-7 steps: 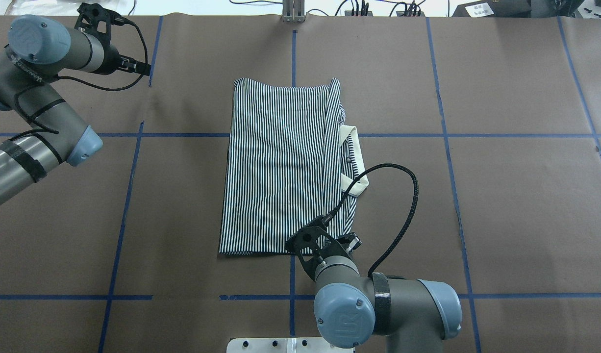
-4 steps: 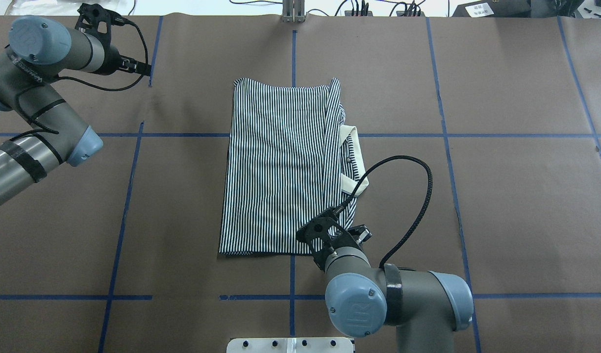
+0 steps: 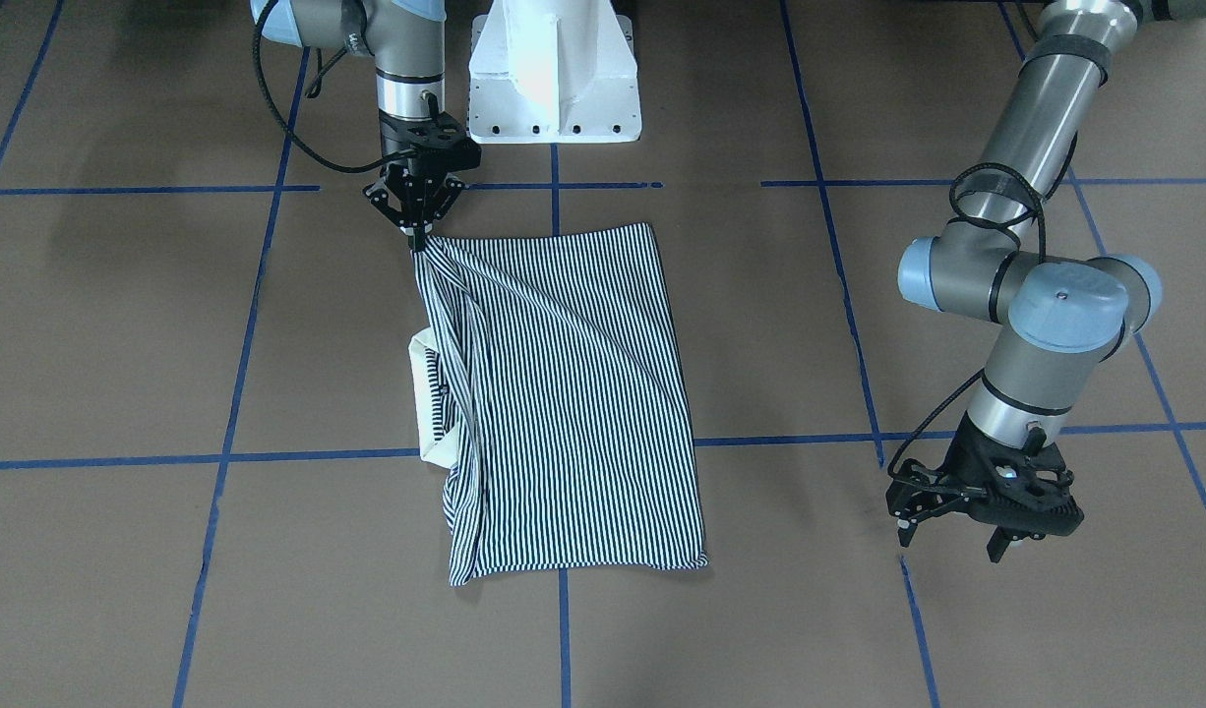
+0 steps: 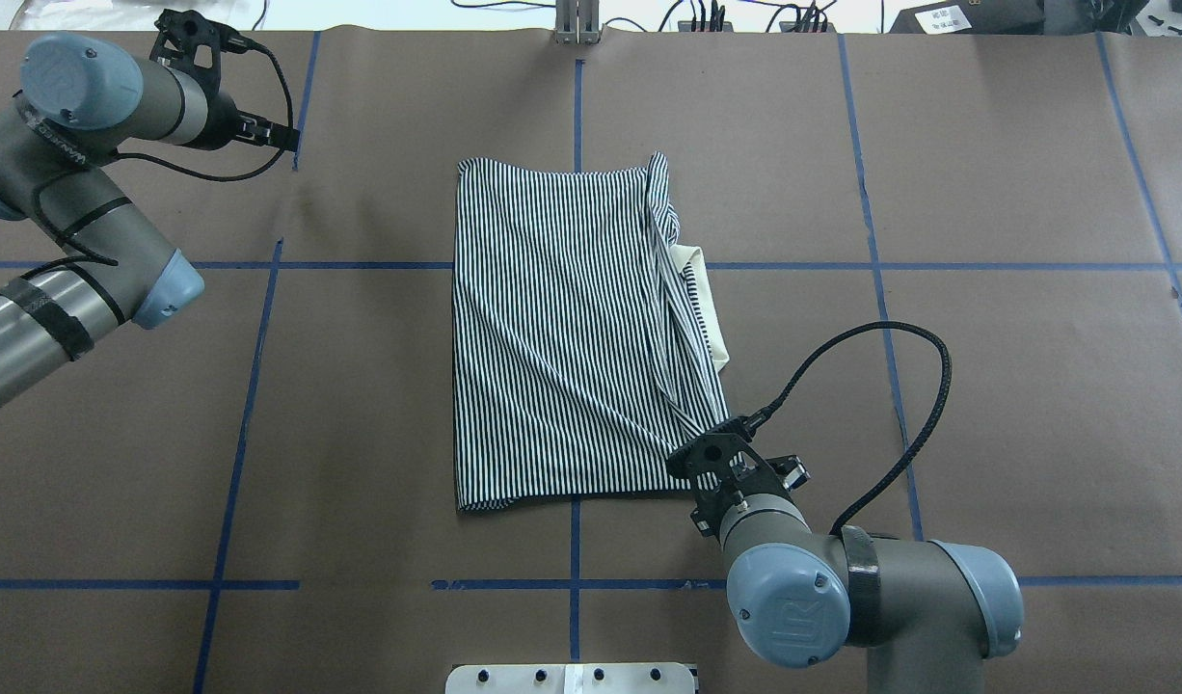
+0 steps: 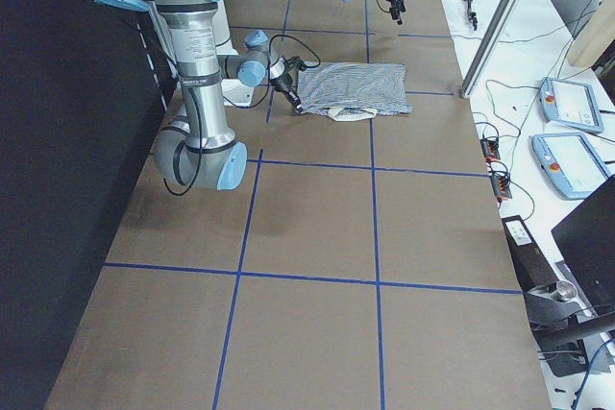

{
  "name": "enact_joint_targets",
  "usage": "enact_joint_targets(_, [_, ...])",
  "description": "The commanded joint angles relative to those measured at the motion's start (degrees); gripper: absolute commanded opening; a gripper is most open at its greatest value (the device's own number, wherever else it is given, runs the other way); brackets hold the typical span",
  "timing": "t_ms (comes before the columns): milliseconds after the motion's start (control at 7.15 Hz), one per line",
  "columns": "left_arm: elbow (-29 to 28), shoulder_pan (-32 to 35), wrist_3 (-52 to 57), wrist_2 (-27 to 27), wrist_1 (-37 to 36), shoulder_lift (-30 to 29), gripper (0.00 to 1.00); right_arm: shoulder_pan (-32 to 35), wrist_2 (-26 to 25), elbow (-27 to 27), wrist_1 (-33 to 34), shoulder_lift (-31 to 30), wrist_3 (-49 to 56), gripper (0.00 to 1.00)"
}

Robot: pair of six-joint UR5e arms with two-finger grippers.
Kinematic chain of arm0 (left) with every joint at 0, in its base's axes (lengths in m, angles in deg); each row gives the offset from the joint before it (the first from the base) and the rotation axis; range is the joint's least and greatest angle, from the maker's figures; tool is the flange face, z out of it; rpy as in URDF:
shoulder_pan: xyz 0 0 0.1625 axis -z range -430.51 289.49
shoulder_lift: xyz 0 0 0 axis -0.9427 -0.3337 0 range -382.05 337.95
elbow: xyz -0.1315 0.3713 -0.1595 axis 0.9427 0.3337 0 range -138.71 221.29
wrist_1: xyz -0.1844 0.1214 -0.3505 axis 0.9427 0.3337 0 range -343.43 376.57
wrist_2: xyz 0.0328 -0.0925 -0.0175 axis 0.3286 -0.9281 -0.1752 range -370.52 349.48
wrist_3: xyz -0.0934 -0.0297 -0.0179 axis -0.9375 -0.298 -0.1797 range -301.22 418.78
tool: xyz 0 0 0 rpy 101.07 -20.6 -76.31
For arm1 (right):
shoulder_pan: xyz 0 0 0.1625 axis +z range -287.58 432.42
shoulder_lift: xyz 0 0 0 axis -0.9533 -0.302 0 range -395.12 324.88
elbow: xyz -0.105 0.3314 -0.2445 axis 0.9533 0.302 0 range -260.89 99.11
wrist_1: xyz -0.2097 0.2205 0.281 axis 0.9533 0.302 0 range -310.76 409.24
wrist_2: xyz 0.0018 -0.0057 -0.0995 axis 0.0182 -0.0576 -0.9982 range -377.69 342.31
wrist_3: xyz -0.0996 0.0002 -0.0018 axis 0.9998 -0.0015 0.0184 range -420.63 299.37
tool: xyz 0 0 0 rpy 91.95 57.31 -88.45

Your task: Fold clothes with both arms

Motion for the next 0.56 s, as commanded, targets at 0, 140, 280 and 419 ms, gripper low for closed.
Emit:
enact_joint_targets(0, [0.08, -0.04, 0.00, -0.08, 0.00, 0.00, 1.00, -1.45, 0.42, 0.84, -0.02, -0.45, -7.46, 0.54])
enact_joint_targets(140, [0.08, -0.04, -0.44, 0.01, 0.00, 0.00, 1.00, -1.46, 0.42, 0.32, -0.02, -0.36, -9.68, 1.00])
enact_joint_targets(280, [0.08, -0.04, -0.53, -0.08, 0.00, 0.00, 1.00, -1.46, 0.60, -0.46, -0.11, 0.07, -9.53, 1.00])
enact_joint_targets(419, [-0.01, -0.13, -0.53, -0.08, 0.00, 0.00, 1.00, 1.59, 3.38, -0.65, -0.28, 0.69, -8.83, 1.00])
